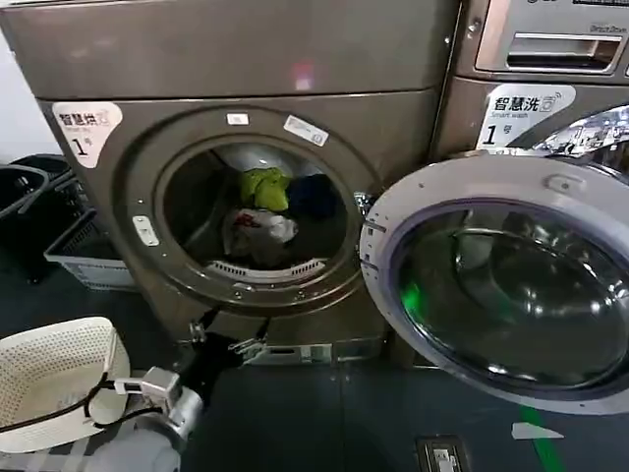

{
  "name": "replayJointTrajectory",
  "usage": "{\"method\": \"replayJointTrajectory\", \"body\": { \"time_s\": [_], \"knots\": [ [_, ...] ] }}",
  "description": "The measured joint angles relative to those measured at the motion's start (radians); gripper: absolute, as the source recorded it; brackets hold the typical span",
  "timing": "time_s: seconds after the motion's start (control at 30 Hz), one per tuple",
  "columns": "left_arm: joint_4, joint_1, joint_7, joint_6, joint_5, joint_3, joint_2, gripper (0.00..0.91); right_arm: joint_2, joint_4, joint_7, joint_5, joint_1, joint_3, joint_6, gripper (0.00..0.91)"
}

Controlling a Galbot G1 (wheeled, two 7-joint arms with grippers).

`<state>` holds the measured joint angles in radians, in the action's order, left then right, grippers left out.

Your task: Grasp the clothes from the dryer.

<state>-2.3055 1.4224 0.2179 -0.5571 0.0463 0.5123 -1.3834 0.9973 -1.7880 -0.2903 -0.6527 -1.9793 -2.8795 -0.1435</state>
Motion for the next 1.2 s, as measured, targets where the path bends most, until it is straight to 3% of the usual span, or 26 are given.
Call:
{"method": "replayJointTrajectory", "body": {
  "time_s": [1.2],
  "knots": [
    [0.006, -0.004, 0.001, -0.001, -0.008, -0.009, -0.007, 0.907, -0.001, -0.018, -0.011, 0.0, 0.025, 0.025, -0.001, 0.907]
  ]
}}
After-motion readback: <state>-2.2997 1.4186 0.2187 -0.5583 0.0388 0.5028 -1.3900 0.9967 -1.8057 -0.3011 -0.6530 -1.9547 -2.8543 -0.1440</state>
